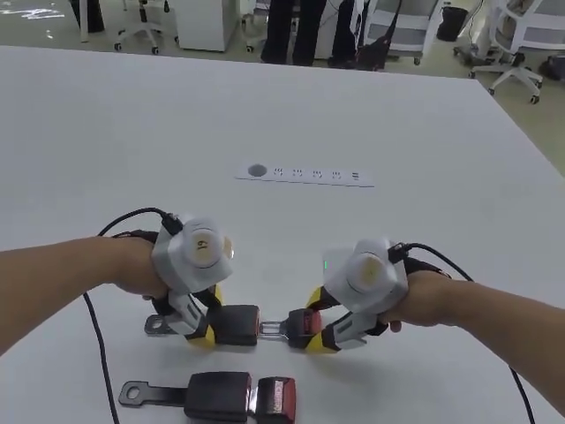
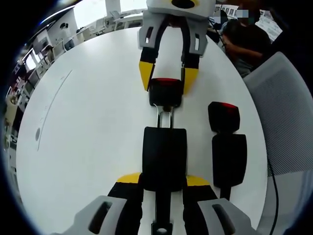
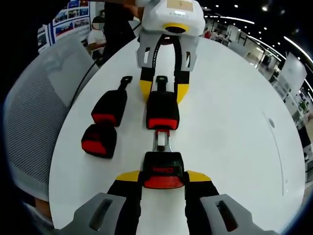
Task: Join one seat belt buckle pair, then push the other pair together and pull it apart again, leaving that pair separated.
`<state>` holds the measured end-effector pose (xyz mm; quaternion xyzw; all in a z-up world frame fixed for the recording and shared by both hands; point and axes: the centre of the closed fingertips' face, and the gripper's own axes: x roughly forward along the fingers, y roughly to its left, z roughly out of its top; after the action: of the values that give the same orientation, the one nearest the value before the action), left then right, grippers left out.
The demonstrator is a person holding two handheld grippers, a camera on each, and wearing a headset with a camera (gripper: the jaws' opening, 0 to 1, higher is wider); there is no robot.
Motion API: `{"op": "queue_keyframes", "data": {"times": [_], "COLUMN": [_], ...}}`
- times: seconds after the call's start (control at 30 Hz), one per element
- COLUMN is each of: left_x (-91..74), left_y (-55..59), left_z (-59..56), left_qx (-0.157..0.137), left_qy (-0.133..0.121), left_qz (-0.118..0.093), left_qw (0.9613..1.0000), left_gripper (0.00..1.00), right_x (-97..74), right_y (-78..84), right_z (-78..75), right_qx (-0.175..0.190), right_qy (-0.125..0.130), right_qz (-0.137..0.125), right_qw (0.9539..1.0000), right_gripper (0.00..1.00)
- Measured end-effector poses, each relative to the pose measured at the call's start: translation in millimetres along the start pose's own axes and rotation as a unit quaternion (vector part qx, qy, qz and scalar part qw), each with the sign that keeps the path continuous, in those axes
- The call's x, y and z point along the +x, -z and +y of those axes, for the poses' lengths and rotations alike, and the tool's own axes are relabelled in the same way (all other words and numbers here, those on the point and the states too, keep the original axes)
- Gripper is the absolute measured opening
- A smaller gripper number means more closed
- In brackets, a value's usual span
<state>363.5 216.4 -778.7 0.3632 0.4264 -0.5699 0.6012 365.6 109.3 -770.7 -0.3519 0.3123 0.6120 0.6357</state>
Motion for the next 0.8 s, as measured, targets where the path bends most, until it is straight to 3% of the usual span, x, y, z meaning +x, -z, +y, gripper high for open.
{"op": "queue_keyframes", "data": {"times": [0.47, 0.8], "left_x": [0.6, -0.5], "left_y": [1.6, 0.3], "left_z": [1.2, -0.8], "left_qx": [0.000, 0.004], "left_qy": [0.002, -0.003], "left_qz": [0.003, -0.005], "left_qw": [1.0000, 1.0000], "left_gripper": [0.32, 0.31], "right_x": [9.0, 11.5], "right_y": [-13.0, -12.5], "right_z": [-0.3, -1.1], "right_qx": [-0.002, 0.002], "right_qy": [-0.001, 0.007], "right_qz": [-0.008, -0.004], "right_qw": [1.0000, 1.0000], "right_gripper": [0.30, 0.30]}}
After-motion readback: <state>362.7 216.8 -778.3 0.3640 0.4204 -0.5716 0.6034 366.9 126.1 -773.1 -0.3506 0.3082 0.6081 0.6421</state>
